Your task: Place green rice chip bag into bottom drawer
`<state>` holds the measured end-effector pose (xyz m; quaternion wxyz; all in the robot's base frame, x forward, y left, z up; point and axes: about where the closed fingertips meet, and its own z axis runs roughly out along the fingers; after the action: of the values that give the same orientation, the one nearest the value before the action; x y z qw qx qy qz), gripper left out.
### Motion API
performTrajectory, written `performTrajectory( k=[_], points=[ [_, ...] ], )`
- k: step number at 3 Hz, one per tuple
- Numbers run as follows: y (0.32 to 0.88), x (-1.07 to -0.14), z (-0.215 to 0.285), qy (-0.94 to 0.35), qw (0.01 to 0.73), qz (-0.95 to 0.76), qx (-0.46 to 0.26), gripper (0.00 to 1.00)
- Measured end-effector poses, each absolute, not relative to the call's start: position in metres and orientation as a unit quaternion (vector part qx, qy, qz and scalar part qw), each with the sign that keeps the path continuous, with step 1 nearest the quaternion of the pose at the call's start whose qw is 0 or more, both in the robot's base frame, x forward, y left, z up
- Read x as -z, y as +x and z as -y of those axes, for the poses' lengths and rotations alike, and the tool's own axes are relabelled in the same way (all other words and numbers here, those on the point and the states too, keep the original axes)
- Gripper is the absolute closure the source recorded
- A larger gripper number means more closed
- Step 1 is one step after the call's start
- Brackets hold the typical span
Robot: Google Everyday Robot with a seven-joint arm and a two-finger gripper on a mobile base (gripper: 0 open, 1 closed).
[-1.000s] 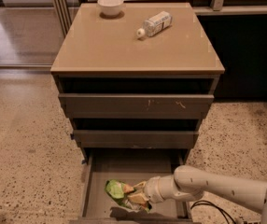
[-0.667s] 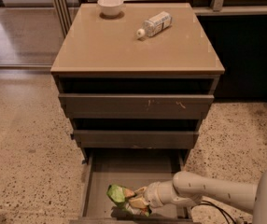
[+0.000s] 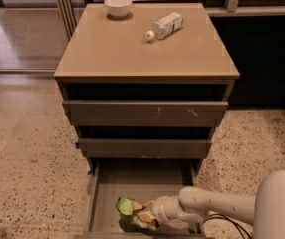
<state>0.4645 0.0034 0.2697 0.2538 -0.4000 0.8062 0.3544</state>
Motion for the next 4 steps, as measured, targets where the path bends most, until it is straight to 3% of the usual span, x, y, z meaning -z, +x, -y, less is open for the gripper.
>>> performTrajectory(
  k=[4],
  points=[
    [0.532, -0.201, 0.009, -0.345, 0.269, -0.843, -0.312, 1.0]
  ],
)
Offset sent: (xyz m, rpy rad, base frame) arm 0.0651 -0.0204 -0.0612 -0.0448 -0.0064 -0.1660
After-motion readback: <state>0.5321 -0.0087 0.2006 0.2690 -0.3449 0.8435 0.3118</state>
